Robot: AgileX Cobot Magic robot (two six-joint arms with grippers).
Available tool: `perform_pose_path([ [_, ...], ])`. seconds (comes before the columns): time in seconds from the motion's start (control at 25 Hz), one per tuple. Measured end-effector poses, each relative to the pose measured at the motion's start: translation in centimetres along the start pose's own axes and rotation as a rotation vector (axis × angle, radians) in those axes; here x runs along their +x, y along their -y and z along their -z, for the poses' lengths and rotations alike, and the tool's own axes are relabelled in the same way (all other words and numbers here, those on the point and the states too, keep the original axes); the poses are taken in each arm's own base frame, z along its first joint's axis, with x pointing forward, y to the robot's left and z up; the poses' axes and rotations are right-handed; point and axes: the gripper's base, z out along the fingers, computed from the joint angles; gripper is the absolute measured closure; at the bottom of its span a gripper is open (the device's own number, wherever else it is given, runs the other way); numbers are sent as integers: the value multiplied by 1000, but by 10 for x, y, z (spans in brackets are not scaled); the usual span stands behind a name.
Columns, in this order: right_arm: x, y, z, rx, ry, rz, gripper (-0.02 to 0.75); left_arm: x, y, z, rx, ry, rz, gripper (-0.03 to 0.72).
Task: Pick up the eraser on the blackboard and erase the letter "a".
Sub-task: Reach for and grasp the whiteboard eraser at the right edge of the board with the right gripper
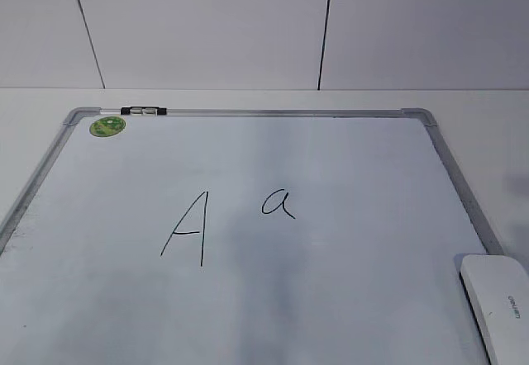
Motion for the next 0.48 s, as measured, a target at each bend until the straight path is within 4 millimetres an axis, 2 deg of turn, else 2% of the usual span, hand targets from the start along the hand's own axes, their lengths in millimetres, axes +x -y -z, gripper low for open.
perform_pose_path([
  [0.48, -64, -4, -33, -70, -148, -30, 146, 0, 0, 0, 1, 0, 1, 454],
])
